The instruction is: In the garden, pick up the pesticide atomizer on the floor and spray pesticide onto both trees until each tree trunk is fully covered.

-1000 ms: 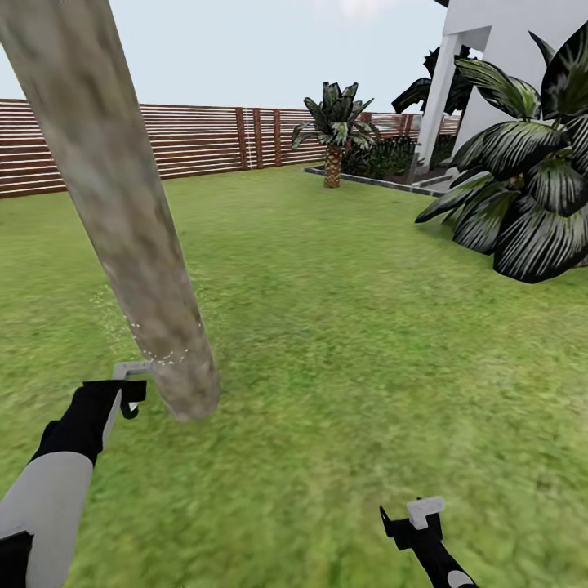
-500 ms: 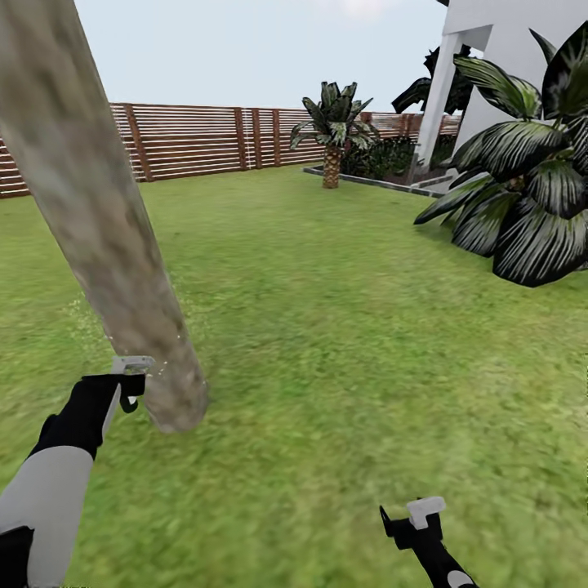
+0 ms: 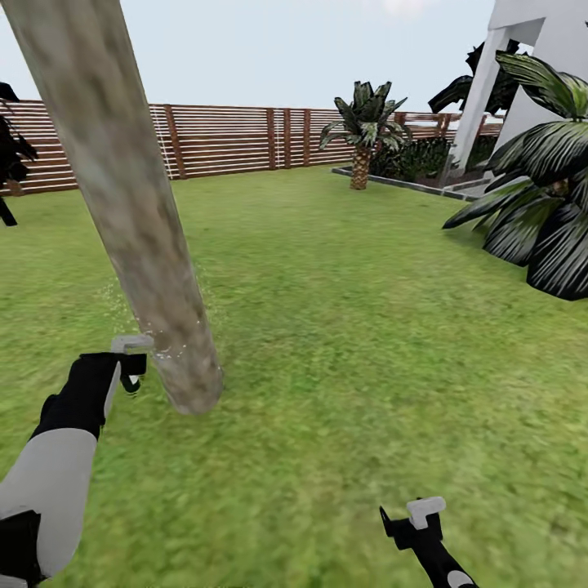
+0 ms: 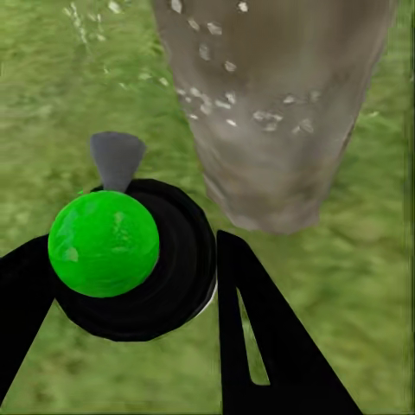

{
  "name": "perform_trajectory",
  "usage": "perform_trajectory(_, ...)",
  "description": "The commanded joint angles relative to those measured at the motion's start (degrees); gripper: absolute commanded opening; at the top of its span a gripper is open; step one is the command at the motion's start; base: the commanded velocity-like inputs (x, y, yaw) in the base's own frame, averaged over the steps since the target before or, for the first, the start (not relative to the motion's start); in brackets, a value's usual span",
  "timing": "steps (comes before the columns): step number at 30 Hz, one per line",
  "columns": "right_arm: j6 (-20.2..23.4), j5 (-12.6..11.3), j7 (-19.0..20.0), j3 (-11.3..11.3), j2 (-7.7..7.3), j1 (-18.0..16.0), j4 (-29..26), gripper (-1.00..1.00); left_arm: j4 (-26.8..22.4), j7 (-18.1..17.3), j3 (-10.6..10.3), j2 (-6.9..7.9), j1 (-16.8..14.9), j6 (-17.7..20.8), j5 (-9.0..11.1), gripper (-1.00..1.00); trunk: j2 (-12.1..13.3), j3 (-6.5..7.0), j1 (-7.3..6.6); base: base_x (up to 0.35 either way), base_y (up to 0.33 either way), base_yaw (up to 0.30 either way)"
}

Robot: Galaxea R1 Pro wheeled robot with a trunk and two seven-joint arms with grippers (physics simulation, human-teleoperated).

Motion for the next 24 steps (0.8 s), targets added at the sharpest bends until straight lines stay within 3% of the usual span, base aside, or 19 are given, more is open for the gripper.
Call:
perform_trajectory(1, -0.2, 0.3, 0.3, -0.5, 0.00, 0.0, 0.0, 1.00, 0.0, -0.6, -0.2, -0.29, -1.3, 0.8, -0.7, -1.00, 0.0, -0.05, -0.01, -0.002, -0.001, 0.019)
perform_trajectory(3, -0.2, 0.3, 0.3, -0.5, -0.04, 0.0, 0.0, 1.00, 0.0, -0.6, -2.9, -0.46, -3.0, 2.4, -0.7, -1.00, 0.0, -0.05, -0.01, -0.001, 0.000, 0.007)
perform_trajectory(5, -0.2, 0.3, 0.3, -0.5, -0.04, 0.0, 0.0, 1.00, 0.0, -0.7, -3.8, 0.02, -2.8, 2.6, -0.5, -1.00, 0.0, -0.05, -0.01, 0.000, 0.000, 0.001)
perform_trajectory(14, -0.2, 0.3, 0.3, -0.5, -0.03, 0.0, 0.0, 1.00, -0.1, -0.6, -3.9, 0.44, -2.6, 2.6, -0.5, -1.00, 0.0, -0.05, -0.01, 0.227, -0.029, 0.000)
perform_trajectory(24, -0.2, 0.3, 0.3, -0.5, -0.01, 0.0, 0.1, 1.00, -0.1, -0.6, -3.7, 0.44, -2.6, 2.6, -0.6, -1.00, 0.0, -0.05, -0.01, 0.048, -0.254, 0.000)
